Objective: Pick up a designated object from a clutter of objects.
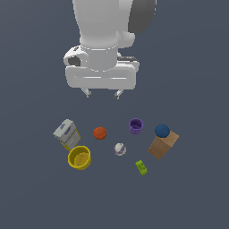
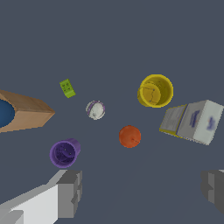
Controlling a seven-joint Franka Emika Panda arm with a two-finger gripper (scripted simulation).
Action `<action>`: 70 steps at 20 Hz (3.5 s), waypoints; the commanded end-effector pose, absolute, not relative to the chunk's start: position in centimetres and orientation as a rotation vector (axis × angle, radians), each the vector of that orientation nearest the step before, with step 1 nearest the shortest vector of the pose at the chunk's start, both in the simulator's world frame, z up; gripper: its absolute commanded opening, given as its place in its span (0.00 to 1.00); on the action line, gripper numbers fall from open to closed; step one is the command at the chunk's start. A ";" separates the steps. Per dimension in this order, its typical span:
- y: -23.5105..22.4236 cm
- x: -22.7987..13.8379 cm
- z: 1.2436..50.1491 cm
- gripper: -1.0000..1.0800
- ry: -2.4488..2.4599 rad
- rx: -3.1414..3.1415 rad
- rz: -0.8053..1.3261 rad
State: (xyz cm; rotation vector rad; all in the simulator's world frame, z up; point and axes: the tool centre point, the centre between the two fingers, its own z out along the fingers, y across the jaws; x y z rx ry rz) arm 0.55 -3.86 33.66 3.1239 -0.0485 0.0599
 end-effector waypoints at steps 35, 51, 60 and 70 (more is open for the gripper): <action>-1.1 4.1 24.9 0.96 0.475 3.084 0.001; 2.1 7.2 11.3 0.96 1.122 2.927 -0.003; 2.8 7.3 8.7 0.96 1.238 2.887 0.000; 2.8 7.2 6.3 0.96 1.236 2.888 -0.001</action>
